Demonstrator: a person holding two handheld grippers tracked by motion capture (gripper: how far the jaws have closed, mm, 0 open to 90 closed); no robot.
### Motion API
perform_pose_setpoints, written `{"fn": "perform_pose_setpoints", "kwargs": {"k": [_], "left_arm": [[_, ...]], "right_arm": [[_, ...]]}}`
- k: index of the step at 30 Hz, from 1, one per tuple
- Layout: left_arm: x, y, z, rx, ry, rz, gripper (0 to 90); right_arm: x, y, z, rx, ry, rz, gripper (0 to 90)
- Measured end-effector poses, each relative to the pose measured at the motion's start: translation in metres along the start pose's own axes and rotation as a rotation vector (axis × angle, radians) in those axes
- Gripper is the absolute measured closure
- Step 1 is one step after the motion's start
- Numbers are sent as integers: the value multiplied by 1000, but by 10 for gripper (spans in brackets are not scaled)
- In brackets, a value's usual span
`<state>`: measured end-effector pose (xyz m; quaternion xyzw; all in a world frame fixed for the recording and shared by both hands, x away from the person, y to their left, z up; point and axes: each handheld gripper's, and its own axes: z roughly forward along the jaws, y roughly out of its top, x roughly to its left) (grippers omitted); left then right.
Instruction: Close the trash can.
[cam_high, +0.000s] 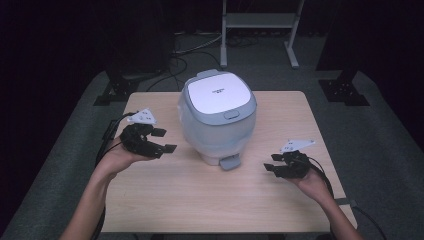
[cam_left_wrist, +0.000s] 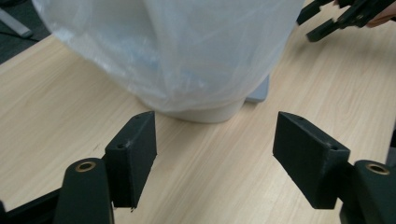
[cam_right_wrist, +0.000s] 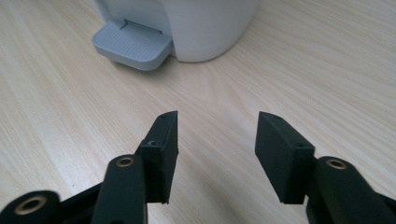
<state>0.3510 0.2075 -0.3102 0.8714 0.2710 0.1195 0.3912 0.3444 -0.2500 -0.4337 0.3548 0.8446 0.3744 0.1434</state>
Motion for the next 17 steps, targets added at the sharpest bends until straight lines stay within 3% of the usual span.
{"fn": "perform_pose_setpoints", "kwargs": {"k": [17], "left_arm": [[-6,-61,14,-31,27,-40,247]], "right_arm": [[-4,-27,-9,-6,-19,45,407]]}}
